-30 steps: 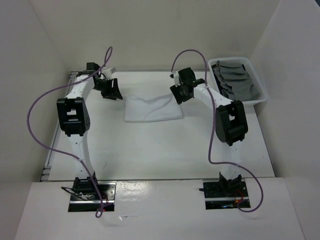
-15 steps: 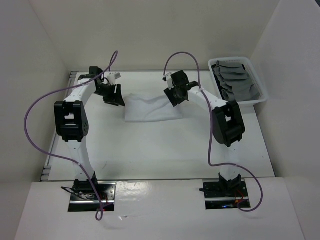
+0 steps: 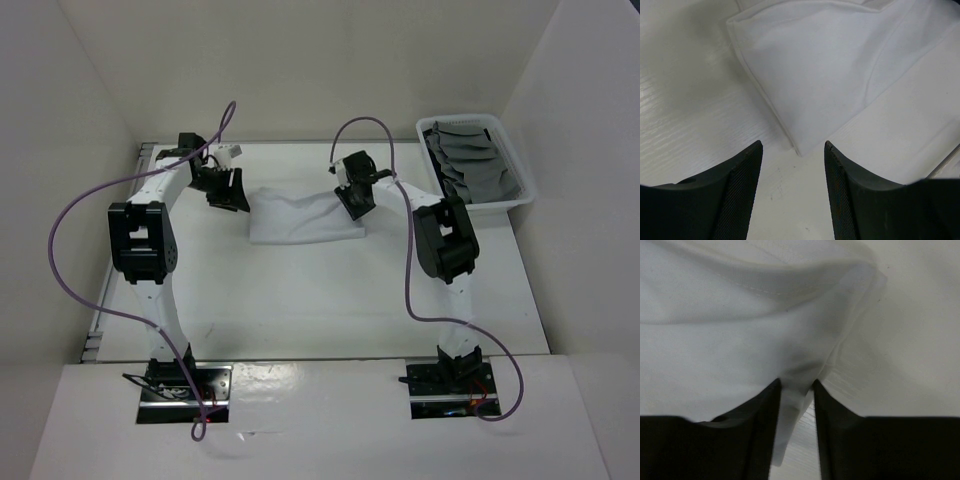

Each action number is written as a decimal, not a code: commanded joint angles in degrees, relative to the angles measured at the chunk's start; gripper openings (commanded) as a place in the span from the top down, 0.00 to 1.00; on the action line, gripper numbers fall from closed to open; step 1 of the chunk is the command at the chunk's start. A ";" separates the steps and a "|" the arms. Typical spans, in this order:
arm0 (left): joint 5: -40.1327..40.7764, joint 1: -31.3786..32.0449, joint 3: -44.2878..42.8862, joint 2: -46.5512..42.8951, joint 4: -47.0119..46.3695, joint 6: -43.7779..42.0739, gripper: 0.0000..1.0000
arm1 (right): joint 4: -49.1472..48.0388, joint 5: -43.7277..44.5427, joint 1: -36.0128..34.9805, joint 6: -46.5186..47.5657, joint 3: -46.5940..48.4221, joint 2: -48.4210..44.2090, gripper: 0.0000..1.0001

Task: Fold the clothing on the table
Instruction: Fold the skirt

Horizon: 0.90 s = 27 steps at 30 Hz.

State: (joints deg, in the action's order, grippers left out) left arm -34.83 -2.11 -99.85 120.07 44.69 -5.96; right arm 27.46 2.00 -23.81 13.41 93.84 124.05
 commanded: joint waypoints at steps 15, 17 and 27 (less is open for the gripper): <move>-2.17 -0.26 1.68 -1.42 -0.21 -1.43 0.40 | 1.19 0.46 1.31 1.36 -9.11 -7.76 1.00; -2.17 -0.26 1.68 -1.42 -0.74 -1.43 0.40 | 2.68 1.07 1.31 1.36 -9.81 -7.77 1.00; -2.70 -0.79 2.73 -3.17 -1.26 -0.38 0.40 | 3.30 2.40 0.53 0.30 -7.72 -11.44 0.35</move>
State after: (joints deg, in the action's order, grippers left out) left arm -35.68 -2.17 -97.21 120.05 44.53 -5.89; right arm 28.21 4.91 -22.81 14.15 84.31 117.45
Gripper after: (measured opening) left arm 0.599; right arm 0.615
